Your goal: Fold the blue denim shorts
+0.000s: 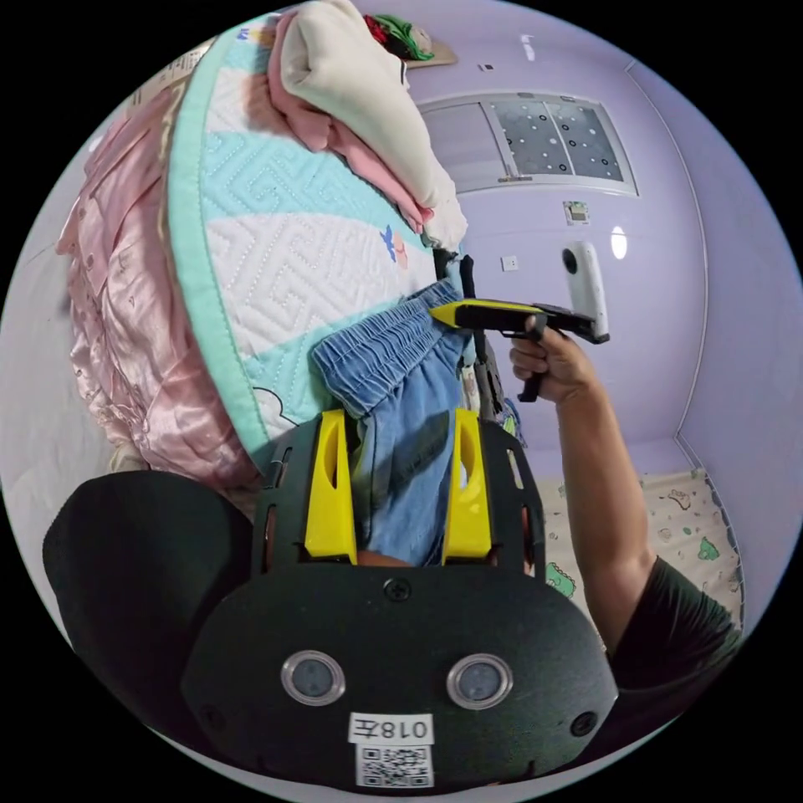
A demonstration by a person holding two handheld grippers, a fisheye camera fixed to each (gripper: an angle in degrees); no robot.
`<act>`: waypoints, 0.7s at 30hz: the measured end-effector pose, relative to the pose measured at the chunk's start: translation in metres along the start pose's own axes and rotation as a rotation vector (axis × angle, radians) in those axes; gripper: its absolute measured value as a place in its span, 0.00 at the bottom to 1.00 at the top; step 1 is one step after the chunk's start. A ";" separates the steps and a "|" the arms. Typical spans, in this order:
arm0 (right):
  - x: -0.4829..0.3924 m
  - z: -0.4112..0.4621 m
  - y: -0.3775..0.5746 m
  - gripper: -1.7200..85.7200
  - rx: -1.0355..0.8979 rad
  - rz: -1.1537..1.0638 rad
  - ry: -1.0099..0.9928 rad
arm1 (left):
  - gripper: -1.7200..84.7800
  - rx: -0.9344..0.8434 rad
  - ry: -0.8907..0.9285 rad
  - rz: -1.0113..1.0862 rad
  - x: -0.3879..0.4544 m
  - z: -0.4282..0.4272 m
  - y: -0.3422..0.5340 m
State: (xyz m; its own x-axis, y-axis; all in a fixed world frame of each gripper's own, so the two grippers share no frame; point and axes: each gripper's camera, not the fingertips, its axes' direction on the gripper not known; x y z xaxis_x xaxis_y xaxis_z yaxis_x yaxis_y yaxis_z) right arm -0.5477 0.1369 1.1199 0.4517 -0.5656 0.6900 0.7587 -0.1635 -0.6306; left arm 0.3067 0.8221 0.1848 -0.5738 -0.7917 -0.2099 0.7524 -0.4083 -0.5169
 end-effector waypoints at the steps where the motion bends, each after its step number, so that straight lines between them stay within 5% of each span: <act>1: -0.004 -0.005 0.004 0.09 0.021 -0.022 -0.007 | 0.21 0.002 0.002 0.005 0.001 -0.002 0.000; 11: -0.083 -0.058 0.134 0.08 0.442 -0.371 0.051 | 0.26 0.002 -0.210 0.291 0.059 -0.004 0.020; 21: -0.174 -0.053 0.237 0.08 0.539 -0.471 0.159 | 0.29 -0.194 0.083 0.458 0.091 0.019 -0.010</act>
State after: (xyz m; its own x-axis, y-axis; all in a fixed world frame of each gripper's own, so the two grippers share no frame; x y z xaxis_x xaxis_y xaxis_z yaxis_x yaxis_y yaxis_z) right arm -0.4719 0.1535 0.8316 -0.0219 -0.6503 0.7593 0.9997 -0.0210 0.0108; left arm 0.2528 0.7454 0.1865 -0.2280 -0.8279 -0.5125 0.8634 0.0714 -0.4995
